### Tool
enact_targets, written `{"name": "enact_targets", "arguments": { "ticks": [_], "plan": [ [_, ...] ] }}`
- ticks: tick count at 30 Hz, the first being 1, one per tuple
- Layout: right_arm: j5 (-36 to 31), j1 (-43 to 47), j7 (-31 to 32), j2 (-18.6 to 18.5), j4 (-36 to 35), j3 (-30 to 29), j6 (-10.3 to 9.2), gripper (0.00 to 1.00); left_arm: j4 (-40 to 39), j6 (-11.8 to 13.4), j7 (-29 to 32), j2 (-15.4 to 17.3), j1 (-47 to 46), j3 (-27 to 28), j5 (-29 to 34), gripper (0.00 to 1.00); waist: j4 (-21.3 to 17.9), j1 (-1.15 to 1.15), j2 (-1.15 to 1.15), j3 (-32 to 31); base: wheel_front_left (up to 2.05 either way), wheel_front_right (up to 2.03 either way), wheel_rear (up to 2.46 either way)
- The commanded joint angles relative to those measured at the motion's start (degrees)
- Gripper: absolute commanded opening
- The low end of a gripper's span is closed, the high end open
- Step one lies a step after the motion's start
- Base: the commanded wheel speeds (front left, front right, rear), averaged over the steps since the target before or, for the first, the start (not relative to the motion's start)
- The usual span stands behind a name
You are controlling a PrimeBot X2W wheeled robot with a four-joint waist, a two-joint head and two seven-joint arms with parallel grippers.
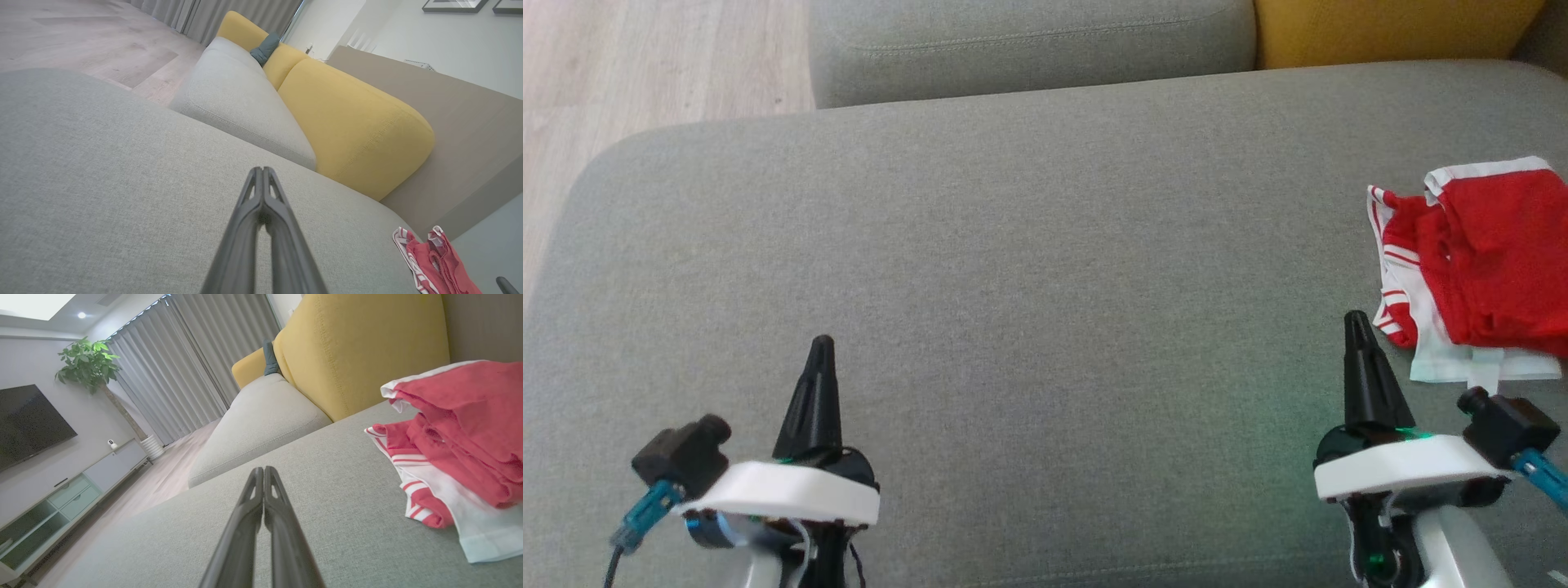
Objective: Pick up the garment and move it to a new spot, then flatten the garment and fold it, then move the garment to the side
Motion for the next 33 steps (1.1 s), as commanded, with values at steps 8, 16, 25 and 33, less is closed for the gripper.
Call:
{"name": "enact_targets", "arguments": {
  "ticks": [8,16,25,33],
  "plan": [
    [7.5,-2.7,1.5,-1.1,-1.6,-0.9,-0.01,0.0,-0.4,-0.9,1.7,0.9,-3.1,2.2,-6.8,0.0,0.2,0.0,0.0,-0.2,0.0,0.0,0.0],
    [12.0,-2.7,2.5,-1.2,-1.5,-1.3,-0.02,0.0,0.2,-1.3,2.7,1.1,-3.3,3.0,-11.0,0.0,0.4,0.0,0.0,-0.4,0.0,0.0,0.0],
    [17.8,-2.7,3.8,-1.4,-1.3,-2.0,-0.02,0.0,1.1,-1.9,4.0,1.3,-3.7,4.0,-16.4,0.0,0.6,0.0,0.0,-0.6,0.0,0.0,0.0],
    [22.9,-2.7,5.0,-1.4,-1.2,-2.6,-0.02,0.0,1.9,-2.4,5.2,1.4,-4.0,4.9,-21.2,0.0,0.7,0.0,0.0,-0.7,0.0,0.0,0.0]
  ]
}}
